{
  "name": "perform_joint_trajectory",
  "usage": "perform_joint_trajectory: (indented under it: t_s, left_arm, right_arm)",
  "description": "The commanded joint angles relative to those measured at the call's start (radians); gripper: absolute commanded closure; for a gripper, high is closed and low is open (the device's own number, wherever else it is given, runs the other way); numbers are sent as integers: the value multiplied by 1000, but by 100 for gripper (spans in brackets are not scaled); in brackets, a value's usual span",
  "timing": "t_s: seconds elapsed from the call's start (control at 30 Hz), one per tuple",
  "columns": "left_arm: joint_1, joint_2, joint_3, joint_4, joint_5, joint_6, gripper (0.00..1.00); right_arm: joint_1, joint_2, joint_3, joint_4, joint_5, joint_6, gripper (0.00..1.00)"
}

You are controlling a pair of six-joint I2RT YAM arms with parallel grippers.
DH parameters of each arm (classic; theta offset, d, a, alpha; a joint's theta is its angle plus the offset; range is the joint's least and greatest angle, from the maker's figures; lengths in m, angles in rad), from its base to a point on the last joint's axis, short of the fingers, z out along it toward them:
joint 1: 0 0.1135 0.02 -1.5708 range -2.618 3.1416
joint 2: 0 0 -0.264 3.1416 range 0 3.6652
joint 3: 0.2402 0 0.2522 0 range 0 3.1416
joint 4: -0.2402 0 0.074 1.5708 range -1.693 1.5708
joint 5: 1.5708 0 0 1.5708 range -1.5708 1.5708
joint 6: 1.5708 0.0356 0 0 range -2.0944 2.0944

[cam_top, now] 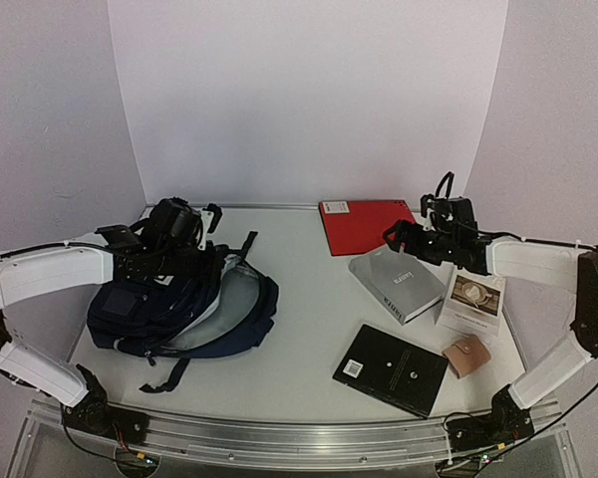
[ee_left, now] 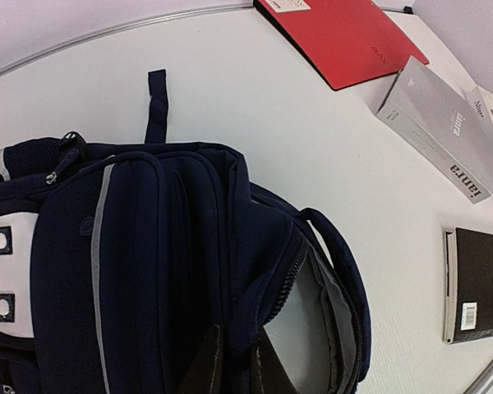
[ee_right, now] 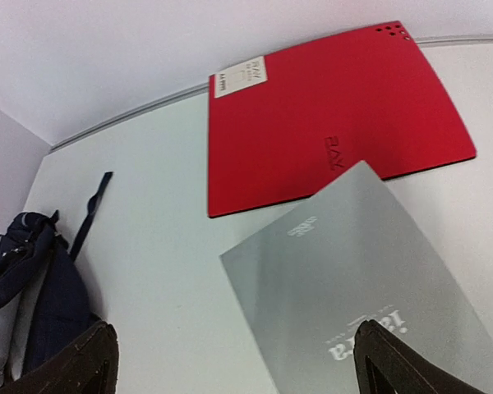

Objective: Pack the student bag
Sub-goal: Unzip the student bag at the center of the board.

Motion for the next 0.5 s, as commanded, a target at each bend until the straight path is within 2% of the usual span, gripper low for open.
perform_joint_trajectory:
  t_s: [0.0, 0.13, 0.23, 0.3, 0.4, 0.47]
  left_arm:
    - [7, 40, 19, 79, 1, -89, 85]
    - [7, 84, 56, 85, 63, -115, 72]
    - [8, 99, 67, 113, 135, -134, 55]
    - [7, 99, 60, 151, 205, -156, 39]
    - [7, 101, 61, 183, 240, -184, 25]
    - [7, 104, 68, 188, 237, -205, 19]
  right_arm:
    - [-87, 92, 97, -55, 22, -71, 3]
    - [-183, 228, 208, -55, -36, -106, 2]
    - [-246, 320, 290, -54, -75, -141, 2]
    - [-284, 386, 349, -56, -99, -150, 2]
    - [-342, 484, 440, -55, -160, -157, 2]
    - [-362, 549, 516, -63, -185, -177, 2]
